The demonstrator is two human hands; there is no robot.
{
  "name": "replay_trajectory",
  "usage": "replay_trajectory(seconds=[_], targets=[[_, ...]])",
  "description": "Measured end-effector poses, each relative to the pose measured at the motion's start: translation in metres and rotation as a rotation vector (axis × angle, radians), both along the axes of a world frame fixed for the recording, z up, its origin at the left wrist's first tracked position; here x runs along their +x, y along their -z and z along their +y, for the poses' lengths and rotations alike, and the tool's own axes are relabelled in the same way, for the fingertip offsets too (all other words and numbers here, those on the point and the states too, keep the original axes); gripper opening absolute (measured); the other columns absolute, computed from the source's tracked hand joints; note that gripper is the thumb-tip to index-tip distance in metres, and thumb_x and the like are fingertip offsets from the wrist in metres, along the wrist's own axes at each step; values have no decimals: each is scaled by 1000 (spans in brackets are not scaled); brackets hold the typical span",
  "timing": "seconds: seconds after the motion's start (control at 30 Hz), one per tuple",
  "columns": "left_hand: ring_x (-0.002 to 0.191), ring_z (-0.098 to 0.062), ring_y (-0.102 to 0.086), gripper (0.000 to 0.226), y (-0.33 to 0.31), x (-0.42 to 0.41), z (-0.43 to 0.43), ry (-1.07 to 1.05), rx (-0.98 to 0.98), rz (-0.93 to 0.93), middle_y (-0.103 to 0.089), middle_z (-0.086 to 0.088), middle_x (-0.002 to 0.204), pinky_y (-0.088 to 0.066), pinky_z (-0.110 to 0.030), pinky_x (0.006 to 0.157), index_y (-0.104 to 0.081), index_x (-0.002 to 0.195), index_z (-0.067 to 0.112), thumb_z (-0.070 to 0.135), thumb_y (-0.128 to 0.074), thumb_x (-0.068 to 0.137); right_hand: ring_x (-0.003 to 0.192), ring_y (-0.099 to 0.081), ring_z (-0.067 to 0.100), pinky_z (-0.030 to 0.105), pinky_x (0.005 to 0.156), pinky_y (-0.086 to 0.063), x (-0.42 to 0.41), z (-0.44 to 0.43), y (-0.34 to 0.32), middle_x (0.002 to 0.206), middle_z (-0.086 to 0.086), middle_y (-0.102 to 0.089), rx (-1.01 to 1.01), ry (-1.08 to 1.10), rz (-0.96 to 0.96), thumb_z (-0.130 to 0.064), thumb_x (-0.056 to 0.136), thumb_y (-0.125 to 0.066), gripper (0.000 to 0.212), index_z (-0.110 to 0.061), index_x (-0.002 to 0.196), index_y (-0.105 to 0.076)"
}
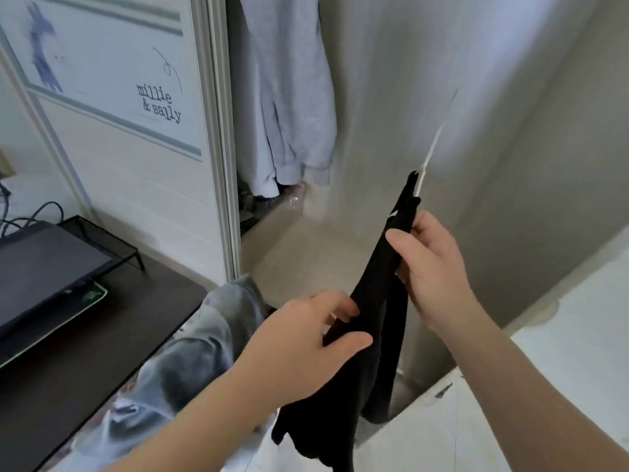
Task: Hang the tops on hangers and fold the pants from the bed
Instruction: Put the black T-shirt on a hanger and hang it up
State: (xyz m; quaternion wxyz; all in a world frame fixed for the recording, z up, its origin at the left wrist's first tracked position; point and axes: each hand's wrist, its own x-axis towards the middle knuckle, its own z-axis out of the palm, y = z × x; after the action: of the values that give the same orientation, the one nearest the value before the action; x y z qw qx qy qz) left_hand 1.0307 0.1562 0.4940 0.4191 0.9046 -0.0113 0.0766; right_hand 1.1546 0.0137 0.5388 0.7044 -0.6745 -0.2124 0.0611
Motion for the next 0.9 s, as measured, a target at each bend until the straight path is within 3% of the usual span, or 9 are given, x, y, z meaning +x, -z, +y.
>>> replay_trajectory(seconds=[0.1, 0.27, 0.37, 0.57, 0.73, 0.8, 0.9], targets=[[95, 1, -58, 20, -23, 20, 26, -22, 74, -95, -64, 20, 95, -52, -31, 85, -61, 102, 35, 51, -60, 90, 56, -54, 11, 26, 52, -47, 16, 34, -28, 61, -7, -55, 41, 41, -105, -20, 80, -59, 10, -15, 83, -50], [86, -4, -59, 17, -62, 57, 62, -72, 155, -231, -62, 15, 89, -51, -32, 79, -61, 100, 31, 46, -59, 93, 55, -52, 11, 30, 56, -49, 50, 74, -83, 58, -12, -55, 67, 74, -256, -22, 81, -59, 11, -17, 82, -49], [72, -7, -56, 12, -93, 84, 82, -102, 204, -319, -58, 12, 78, -51, -33, 69, -58, 91, 28, 39, -57, 95, 55, -52, 17, 38, 59, -49, 75, 93, -122, 57, -9, -55, 74, 75, -339, -23, 81, -58, 14, -15, 84, -48], [55, -6, -48, 29, -166, 145, 113, -174, 370, -463, -46, 11, 60, -32, -23, 50, -37, 72, 33, 36, -53, 96, 58, -52, 20, 29, 51, -47, 129, 121, -206, 59, -6, -55, 71, 73, -514, -24, 80, -57, 13, -14, 82, -50], [62, -10, -53, 20, -236, 195, 129, -214, 456, -558, -53, 7, 66, -45, -32, 56, -46, 80, 27, 36, -51, 97, 55, -55, 13, 30, 54, -50, 178, 133, -279, 58, -9, -56, 74, 14, -659, -25, 81, -56, 15, -11, 80, -49], [68, -12, -58, 17, -266, 215, 131, -236, 496, -584, -57, 6, 72, -51, -35, 63, -49, 83, 28, 36, -51, 97, 57, -54, 15, 31, 54, -49, 197, 134, -307, 63, 1, -54, 79, 31, -720, -23, 85, -56, 19, -6, 82, -49], [70, -18, -57, 25, -307, 242, 129, -297, 615, -648, -55, 5, 73, -53, -40, 68, -38, 76, 30, 37, -48, 97, 54, -52, 13, 25, 49, -44, 226, 137, -349, 67, 6, -48, 137, 47, -759, -10, 94, -52, 17, -7, 78, -46]])
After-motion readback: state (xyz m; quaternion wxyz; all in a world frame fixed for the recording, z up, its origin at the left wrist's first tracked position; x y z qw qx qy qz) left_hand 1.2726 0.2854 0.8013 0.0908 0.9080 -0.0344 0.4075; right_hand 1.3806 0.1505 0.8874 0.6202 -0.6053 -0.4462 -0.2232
